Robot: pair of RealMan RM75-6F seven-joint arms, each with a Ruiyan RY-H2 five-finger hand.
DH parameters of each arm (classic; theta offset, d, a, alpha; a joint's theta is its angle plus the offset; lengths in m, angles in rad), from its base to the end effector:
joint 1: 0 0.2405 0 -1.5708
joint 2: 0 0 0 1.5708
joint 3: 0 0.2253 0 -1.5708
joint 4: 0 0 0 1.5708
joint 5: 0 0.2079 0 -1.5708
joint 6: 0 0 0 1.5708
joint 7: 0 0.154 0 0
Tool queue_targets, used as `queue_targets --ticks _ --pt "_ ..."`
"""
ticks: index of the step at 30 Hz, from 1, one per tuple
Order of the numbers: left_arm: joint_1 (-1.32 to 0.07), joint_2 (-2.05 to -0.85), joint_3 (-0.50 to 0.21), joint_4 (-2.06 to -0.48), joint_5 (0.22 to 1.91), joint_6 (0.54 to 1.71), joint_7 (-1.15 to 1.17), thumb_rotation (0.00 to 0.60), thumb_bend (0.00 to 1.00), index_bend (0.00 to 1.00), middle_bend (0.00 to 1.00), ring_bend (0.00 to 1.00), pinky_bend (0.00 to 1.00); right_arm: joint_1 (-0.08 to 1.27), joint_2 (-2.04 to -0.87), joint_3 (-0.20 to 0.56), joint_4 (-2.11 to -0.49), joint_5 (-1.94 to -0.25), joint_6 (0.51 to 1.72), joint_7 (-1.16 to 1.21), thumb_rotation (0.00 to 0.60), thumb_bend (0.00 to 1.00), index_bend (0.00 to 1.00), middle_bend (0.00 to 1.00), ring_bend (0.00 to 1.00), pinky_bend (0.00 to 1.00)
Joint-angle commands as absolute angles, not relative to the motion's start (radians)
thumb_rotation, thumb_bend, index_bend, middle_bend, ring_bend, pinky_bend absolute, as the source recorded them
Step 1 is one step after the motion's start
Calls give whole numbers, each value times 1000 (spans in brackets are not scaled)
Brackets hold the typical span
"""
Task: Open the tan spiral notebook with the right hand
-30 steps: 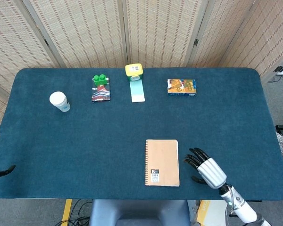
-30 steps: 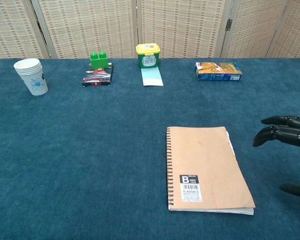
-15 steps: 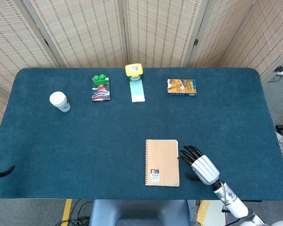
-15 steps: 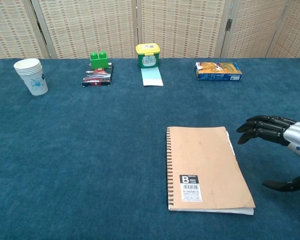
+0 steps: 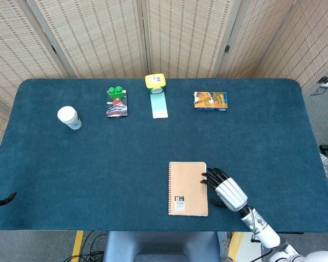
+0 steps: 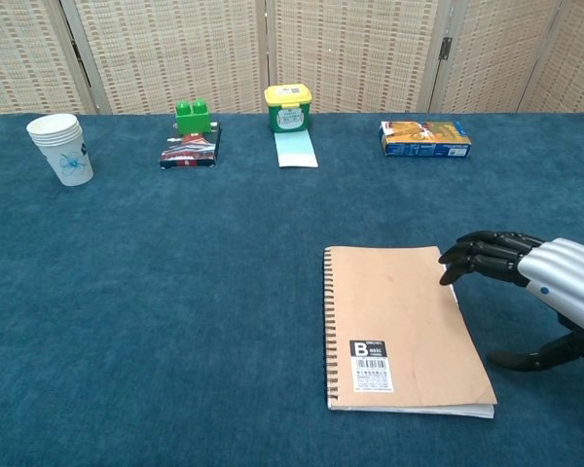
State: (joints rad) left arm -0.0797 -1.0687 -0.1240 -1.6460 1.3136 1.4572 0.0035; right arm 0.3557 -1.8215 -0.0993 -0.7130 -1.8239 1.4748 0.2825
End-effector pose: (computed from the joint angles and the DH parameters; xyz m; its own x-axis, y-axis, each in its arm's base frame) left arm -0.3016 0.1996 0.1775 0.3889 -0.0437 0.9202 0.9104 0.1715 -0.3766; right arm -0.2455 -0.2303 -0.0336 0.4089 -0.1027 0.9068 -0.7712 -0.5701 0.2832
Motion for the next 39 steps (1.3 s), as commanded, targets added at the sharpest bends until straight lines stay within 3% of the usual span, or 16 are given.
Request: queue_targets --ticks 1,39 --pt "-80 -1070 -125 -1646 1315 1461 7 600 103 92 163 164 203 360 -1828 -99 -705 -1816 1469 290 600 211 267 210 113 161" --pt "-60 -1060 -145 -1650 1287 1493 -6 600 104 93 164 164 203 480 -1898 -53 -733 -1778 1462 349 600 208 267 210 113 166"
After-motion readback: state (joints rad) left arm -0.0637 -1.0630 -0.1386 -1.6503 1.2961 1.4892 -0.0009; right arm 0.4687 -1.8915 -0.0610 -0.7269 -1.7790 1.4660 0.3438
